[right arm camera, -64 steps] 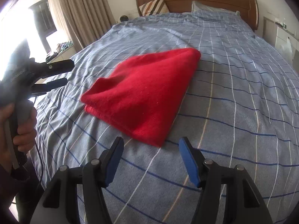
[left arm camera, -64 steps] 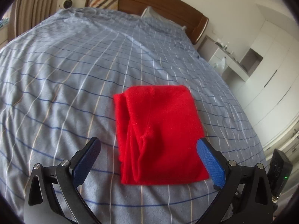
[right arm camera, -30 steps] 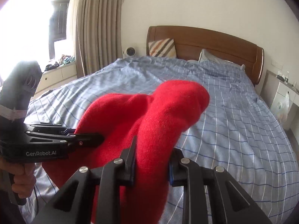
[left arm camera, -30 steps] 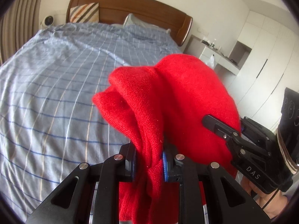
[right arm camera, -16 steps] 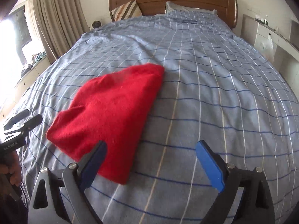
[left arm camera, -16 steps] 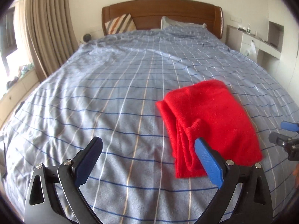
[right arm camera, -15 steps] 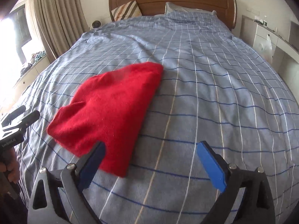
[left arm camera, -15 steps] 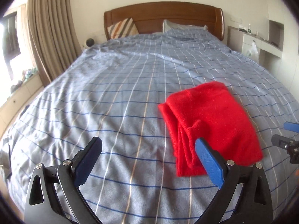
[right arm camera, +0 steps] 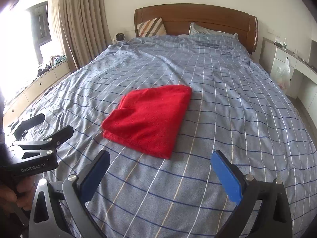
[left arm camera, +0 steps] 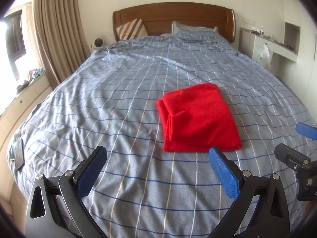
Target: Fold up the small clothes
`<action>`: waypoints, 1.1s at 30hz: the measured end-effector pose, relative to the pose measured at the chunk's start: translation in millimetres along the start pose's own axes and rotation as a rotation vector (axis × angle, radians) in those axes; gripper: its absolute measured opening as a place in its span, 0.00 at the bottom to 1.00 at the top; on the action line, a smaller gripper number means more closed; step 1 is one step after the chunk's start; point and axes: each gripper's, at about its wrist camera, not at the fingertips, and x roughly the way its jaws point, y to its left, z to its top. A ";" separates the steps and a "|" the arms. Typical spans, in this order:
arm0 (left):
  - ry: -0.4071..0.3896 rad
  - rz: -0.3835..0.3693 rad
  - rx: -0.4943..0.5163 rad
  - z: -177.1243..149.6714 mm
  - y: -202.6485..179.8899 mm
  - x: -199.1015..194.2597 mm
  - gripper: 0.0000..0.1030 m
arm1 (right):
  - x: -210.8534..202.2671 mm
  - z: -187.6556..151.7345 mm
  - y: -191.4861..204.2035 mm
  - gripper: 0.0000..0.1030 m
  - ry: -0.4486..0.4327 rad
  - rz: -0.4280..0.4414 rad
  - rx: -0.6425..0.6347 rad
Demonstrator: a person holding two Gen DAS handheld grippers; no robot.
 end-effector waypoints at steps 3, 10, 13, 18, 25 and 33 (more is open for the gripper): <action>0.020 0.018 -0.006 -3.6 -1.0 -10.7 1.00 | -15.1 -5.6 5.4 0.98 -0.004 -0.011 0.005; 0.020 0.061 0.049 -14.7 -5.6 -35.8 1.00 | -40.9 -13.2 20.6 0.98 0.017 -0.039 -0.011; 0.027 0.056 0.042 -18.9 -4.2 -45.5 1.00 | -52.1 -14.2 23.1 1.00 0.016 -0.044 0.007; 0.048 0.007 0.010 -23.1 -0.7 -58.4 1.00 | -65.7 -17.8 22.9 1.00 0.024 -0.063 0.031; 0.053 0.031 0.005 -28.4 -1.0 -70.7 1.00 | -78.8 -28.2 31.3 1.00 0.035 -0.093 -0.005; 0.070 0.008 -0.033 -31.4 2.9 -77.7 1.00 | -95.1 -27.3 44.8 1.00 0.023 -0.147 -0.041</action>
